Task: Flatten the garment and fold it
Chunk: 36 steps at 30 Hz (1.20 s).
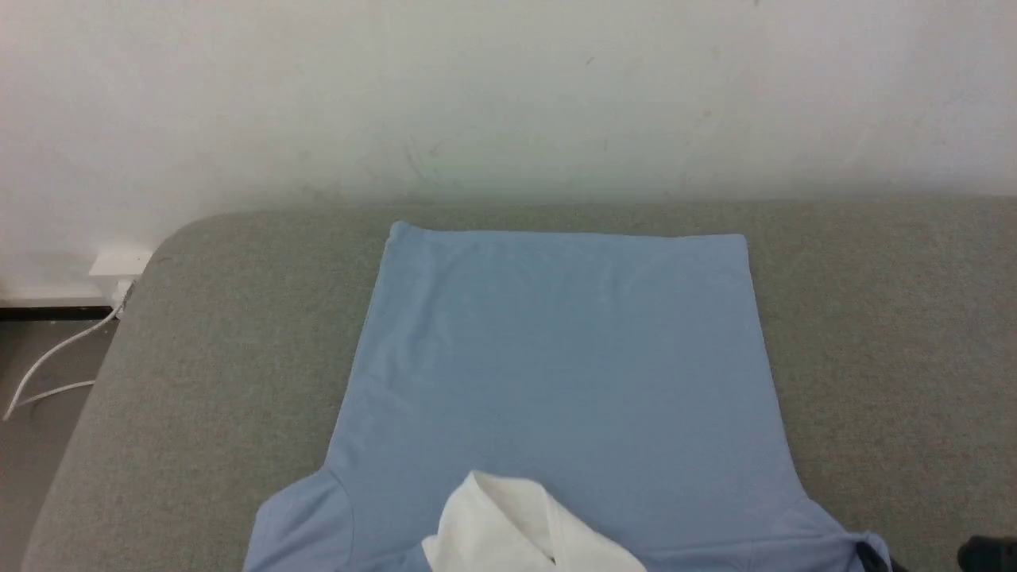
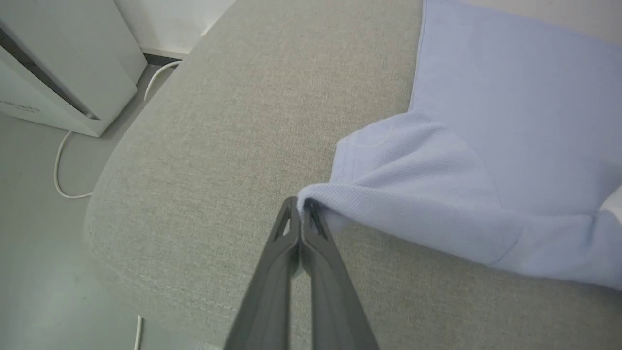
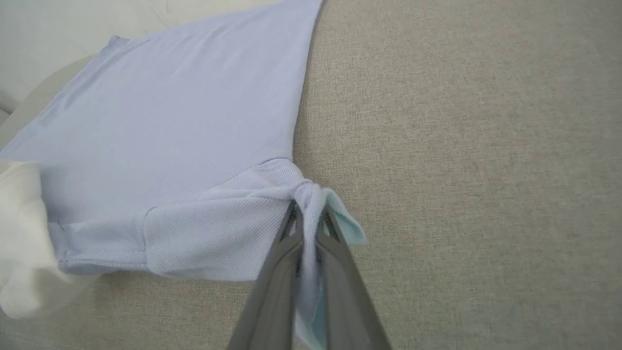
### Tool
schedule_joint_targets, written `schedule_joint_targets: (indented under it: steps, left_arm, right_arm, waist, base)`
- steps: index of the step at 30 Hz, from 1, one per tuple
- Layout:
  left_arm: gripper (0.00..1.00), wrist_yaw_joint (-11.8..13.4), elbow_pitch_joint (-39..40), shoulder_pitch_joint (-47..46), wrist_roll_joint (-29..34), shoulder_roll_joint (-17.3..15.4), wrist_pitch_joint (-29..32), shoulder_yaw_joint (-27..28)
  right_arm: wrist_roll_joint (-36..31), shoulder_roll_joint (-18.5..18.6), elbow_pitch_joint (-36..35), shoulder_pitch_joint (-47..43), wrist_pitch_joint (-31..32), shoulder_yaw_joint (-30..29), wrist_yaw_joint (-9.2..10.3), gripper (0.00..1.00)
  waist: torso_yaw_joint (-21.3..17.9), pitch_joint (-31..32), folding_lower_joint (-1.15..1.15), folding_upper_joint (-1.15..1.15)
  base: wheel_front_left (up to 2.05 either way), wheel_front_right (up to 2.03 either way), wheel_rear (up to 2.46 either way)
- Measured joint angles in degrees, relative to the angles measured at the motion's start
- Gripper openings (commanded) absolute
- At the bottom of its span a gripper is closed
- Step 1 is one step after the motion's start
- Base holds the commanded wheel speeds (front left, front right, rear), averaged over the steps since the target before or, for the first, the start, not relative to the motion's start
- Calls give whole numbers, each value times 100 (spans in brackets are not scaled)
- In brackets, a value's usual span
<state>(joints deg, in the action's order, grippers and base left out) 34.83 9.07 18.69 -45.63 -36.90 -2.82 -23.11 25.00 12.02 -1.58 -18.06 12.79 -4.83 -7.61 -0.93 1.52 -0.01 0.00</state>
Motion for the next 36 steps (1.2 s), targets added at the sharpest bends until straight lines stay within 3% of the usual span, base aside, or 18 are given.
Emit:
schedule_joint_targets:
  steps: [4,5,6,7,8,13,19,26,31,36]
  left_arm:
    - [0,57,-92,300,-158,155,84,-101]
    - [0,57,-155,328,-164,201,67,-130]
    - [0,49,-215,333,-170,255,32,-145]
    - [0,21,-259,328,-172,319,-21,-162]
    - [0,-37,-292,320,-174,388,-77,-182]
    - [0,-209,-355,134,-162,612,-357,-229]
    - [0,-309,-245,-175,-108,783,-638,-191]
    - [0,-378,-25,-578,14,932,-804,-204]
    - [0,-595,90,-1003,71,1180,-903,-316]
    - [0,-734,158,-1359,212,1350,-989,-402]
  right_arm:
    - [-493,-334,-63,-388,244,-198,0,0]
    - [-545,-420,-54,-422,286,-235,0,11]
    - [-563,-485,-10,-446,345,-241,0,29]
    - [-583,-514,27,-461,388,-223,0,84]
    - [-587,-534,37,-481,390,-204,0,100]
    - [-290,-526,-325,-280,92,-243,7,100]
    - [-171,-276,-361,790,-146,-756,7,100]
    - [313,302,1537,3061,137,-784,7,100]
    - [591,859,3066,4505,520,-657,7,100]
    - [723,1245,3988,5640,1168,-318,7,100]
  waist:
    - [64,-64,0,0]
    - [75,-89,0,0]
    - [87,-115,1,0]
    - [108,-136,1,0]
    - [134,-157,1,0]
    - [275,-296,2,0]
    - [517,-472,1,0]
    - [778,-862,2,0]
    - [1016,-1217,3,0]
    - [1285,-1601,3,0]
  base:
    - [0,0,0]
    - [0,0,0]
    - [0,0,0]
    - [0,0,0]
    - [0,0,0]
    - [0,0,0]
    - [0,0,0]
    - [0,0,0]
    - [0,0,0]
    - [0,0,0]
